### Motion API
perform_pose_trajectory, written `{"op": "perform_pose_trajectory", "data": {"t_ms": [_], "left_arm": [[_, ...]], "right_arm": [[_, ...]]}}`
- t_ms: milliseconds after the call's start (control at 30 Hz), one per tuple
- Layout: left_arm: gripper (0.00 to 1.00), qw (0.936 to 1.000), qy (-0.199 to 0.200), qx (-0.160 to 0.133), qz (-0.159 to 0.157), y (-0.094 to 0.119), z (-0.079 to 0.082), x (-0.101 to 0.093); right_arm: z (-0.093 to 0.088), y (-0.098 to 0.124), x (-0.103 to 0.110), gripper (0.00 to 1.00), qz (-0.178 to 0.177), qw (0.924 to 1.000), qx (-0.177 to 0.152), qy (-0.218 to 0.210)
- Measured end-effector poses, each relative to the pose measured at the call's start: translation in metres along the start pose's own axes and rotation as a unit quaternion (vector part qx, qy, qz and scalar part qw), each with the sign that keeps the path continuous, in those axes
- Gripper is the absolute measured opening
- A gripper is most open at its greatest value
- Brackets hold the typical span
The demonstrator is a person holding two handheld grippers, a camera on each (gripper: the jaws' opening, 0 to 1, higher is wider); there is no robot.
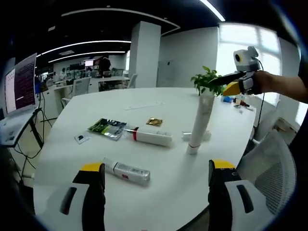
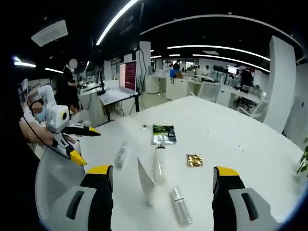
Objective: Arrange the skincare products in the storage area until every visible bottle or jar stands upright without overlapping.
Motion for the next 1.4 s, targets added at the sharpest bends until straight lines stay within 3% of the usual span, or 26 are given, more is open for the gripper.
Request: {"op": "perform_pose_trajectory", "data": {"t_ms": [267,500,700,900,1067,1400], "left_arm": [[0.82,0.9999,0.006,-0.002,0.01,0.001,0.0,0.001],[0.82,0.9997,0.014,-0.004,0.019,0.002,0.0,0.003],[0.81,0.9993,0.024,-0.007,0.026,0.003,0.0,0.006],[0.8,0.9991,0.028,-0.007,0.031,0.004,0.0,0.008],[0.8,0.9987,0.034,-0.012,0.035,0.005,0.001,0.009],[0.8,0.9978,0.048,-0.016,0.044,0.006,0.0,0.013]], "right_arm": [[0.03,-0.024,-0.015,0.84,0.011,0.9999,0.003,-0.008],[0.04,-0.051,-0.025,0.81,0.032,0.998,0.053,0.011],[0.047,-0.076,-0.028,0.74,0.051,0.9945,0.091,0.001],[0.041,-0.102,-0.026,0.71,0.077,0.9865,0.144,0.011],[0.036,-0.127,-0.031,0.62,0.102,0.98,0.171,-0.004],[0.021,-0.17,-0.028,0.56,0.14,0.9613,0.237,0.002]]}}
Point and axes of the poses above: the point that each gripper's makers call its tool centre point, and the gripper's own axes: y roughly backward along the fingers, x roughly to its left, z roughly out of its top, the point moved 9 cm from there along y, roughly backward along the fingers, and after that the axes turned 4 degrees about y, right-handed, at the moved point
